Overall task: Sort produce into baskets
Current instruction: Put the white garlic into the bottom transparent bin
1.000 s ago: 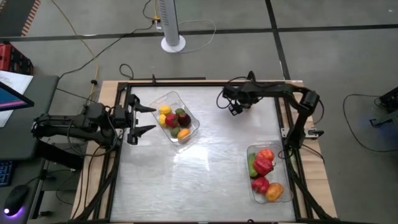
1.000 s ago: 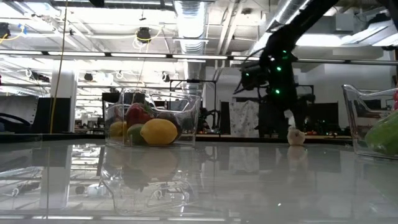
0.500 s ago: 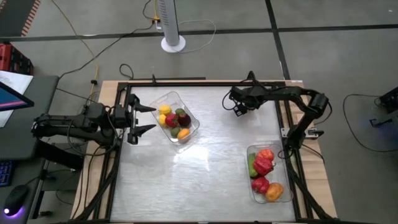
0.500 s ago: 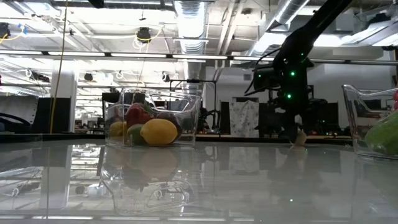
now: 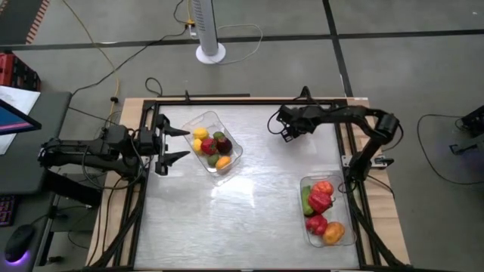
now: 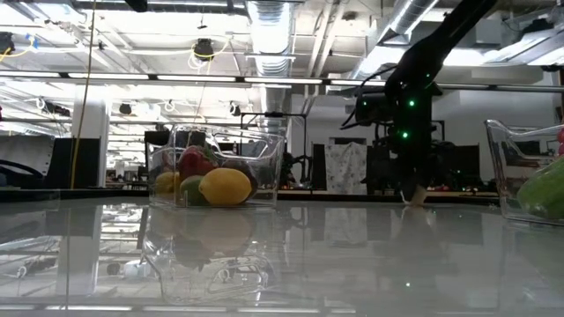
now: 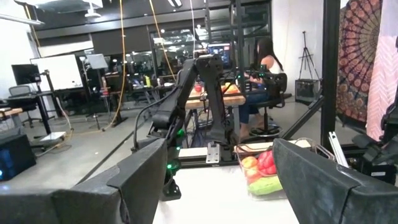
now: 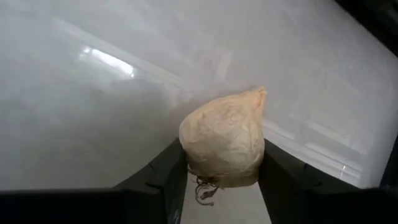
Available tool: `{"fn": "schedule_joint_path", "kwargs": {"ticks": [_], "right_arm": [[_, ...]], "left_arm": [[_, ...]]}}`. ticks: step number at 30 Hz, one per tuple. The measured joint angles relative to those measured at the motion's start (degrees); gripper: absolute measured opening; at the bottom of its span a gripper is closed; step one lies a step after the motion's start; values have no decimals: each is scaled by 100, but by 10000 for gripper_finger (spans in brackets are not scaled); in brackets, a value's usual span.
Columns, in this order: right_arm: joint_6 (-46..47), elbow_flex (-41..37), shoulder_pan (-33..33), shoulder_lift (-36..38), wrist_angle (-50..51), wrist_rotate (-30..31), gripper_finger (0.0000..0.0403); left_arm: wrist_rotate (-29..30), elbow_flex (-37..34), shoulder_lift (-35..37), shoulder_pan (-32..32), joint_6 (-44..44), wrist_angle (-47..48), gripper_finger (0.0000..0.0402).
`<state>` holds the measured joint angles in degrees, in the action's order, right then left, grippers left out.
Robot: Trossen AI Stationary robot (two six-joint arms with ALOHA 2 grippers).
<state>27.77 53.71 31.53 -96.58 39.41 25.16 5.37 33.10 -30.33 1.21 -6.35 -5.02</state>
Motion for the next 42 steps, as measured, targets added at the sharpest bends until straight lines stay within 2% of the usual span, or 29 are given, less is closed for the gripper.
{"fn": "schedule_joint_path", "kwargs": {"ticks": [3, 7, 13, 16, 19, 26, 35, 39, 42], "right_arm": [[-42, 116, -181, 109, 454, -176, 194], [116, 406, -658, 411, 1535, -557, 201], [860, 874, -1858, 1216, 2683, -1031, 198], [1340, 993, -2527, 1664, 2807, -1440, 200], [1887, 997, -3219, 2084, 2810, -1589, 203], [2891, 997, -4668, 2594, 2790, -1329, 204], [4100, 965, -6204, 2510, 2784, -1281, 205], [4768, 956, -6660, 2348, 3030, -656, 208], [4879, 954, -6799, 2249, 3115, -289, 225]], "left_arm": [[0, 0, 0, 0, -14, 0, 278], [4, 0, 2, 0, -139, -10, 278], [4, 0, 2, 0, -304, -113, 278], [4, 0, -2, 0, -302, -124, 278], [4, 0, -2, 0, -297, -146, 278], [2, 0, -4, 0, -123, -226, 278], [2, 0, -2, 0, -93, -227, 278], [2, 0, -4, -1, -101, -311, 278], [0, 0, -2, 0, -15, -369, 278]]}}
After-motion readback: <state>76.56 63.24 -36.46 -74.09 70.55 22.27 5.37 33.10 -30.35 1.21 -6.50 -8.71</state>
